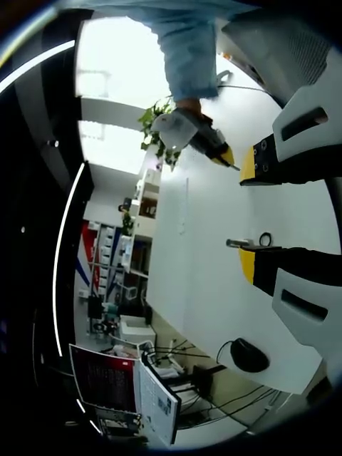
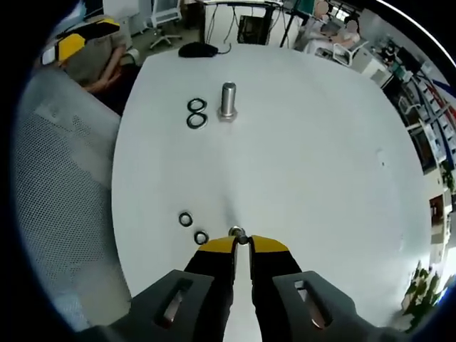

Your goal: Place the washer onto the threaded stud by aligning its center hole with the stud, sliding it down to the base, and recovering from edge contact or off-axis alignment until the washer reaches the visible bottom stop.

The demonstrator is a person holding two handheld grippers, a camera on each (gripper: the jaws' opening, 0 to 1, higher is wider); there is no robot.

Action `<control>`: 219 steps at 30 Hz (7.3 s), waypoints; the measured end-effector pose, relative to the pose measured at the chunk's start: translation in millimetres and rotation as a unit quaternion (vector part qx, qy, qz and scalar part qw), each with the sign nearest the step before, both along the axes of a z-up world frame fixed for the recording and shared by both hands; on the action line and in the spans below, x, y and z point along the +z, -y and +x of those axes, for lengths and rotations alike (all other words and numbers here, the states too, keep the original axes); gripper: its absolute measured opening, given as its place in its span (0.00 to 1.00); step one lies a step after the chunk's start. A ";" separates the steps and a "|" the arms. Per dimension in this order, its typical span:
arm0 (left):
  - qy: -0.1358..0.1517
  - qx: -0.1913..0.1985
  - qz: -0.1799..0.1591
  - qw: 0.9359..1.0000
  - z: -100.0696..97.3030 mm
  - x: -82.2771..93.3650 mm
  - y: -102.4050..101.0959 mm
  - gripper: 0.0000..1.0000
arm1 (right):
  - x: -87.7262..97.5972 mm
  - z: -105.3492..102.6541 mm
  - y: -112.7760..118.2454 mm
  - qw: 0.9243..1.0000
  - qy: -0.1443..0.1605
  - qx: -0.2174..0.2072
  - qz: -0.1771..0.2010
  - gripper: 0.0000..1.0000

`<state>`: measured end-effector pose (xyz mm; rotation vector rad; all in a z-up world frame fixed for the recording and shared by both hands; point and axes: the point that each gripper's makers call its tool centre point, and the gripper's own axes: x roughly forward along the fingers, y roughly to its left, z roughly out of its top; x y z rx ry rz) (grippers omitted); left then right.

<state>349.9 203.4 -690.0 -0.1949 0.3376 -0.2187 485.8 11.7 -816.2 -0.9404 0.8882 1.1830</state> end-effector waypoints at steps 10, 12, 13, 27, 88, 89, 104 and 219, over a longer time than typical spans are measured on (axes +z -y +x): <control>0.001 -0.001 0.000 1.000 -0.1 0.3 0.8 0.31 | 3.4 -28.3 15.4 1.000 -0.011 0.000 -0.004 0.08; 0.001 -0.001 0.000 1.000 -0.1 0.5 1.0 0.31 | 4.0 -34.0 15.2 1.000 -0.012 0.003 -0.004 0.08; 0.001 -0.001 0.000 1.000 -0.1 0.5 1.0 0.31 | 4.7 -37.3 15.0 1.000 -0.012 0.005 -0.003 0.08; 0.004 -0.002 -0.001 1.000 -0.3 1.3 1.5 0.31 | 0.7 -81.5 2.0 0.999 -0.024 0.035 -0.001 0.08; -0.005 -0.002 -0.006 1.000 -0.9 -1.6 1.5 0.31 | -45.1 -42.4 4.7 0.998 -0.061 0.012 -0.010 0.24; -0.005 -0.002 -0.006 1.000 -0.8 -1.5 1.4 0.31 | -47.6 -41.9 4.9 0.998 -0.061 0.013 -0.012 0.24; -0.008 -0.004 -0.002 1.000 -0.7 -2.9 1.5 0.31 | -55.3 -39.4 -7.3 0.997 -0.072 0.003 -0.004 0.23; -0.009 -0.009 -0.005 1.000 -0.8 -2.9 3.7 0.29 | -0.2 -102.0 -11.3 0.992 -0.057 0.102 -0.040 0.16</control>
